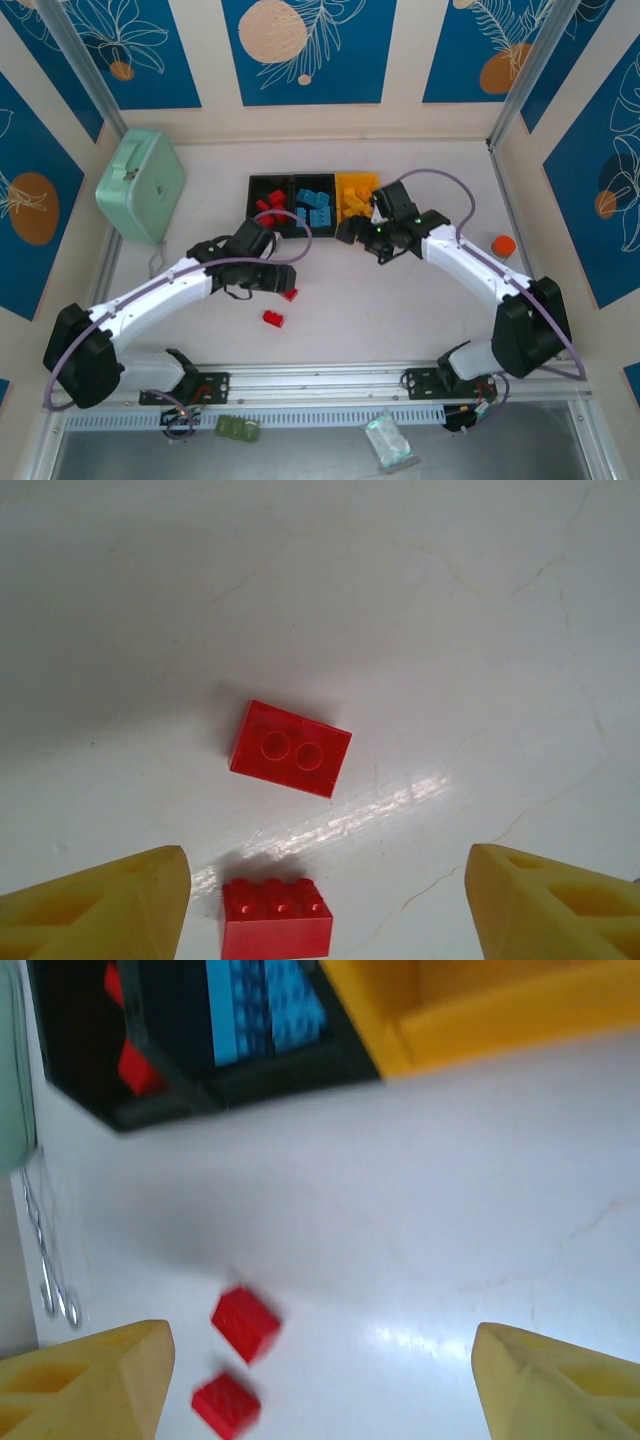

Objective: Sort the legos into containers by color
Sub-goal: Pick up the lego from the center of the table.

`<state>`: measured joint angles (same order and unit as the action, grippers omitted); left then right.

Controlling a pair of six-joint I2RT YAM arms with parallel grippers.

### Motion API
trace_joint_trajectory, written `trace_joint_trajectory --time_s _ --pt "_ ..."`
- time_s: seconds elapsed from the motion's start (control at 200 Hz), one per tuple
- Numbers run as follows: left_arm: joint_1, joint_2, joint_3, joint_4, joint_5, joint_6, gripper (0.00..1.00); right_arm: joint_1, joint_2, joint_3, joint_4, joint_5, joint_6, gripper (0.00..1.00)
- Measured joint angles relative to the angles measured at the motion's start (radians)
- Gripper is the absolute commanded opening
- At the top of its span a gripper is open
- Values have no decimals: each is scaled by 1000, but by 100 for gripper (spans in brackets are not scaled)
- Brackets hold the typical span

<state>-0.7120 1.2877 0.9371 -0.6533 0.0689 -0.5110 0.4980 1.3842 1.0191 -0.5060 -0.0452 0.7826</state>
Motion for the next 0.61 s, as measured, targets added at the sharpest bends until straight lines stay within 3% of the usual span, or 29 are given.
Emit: trace_joint_trajectory --time_s 0.165,0.29,0.605 --pt "0 92 55 -38 1 106 70 16 -151 -186 10 -134 -43 78" --pt "0 177 80 -52 -4 163 77 24 -273 -294 12 -198 -46 78" --pt "0 315 106 -43 -29 232 83 26 -480 -452 -3 -229 -5 79"
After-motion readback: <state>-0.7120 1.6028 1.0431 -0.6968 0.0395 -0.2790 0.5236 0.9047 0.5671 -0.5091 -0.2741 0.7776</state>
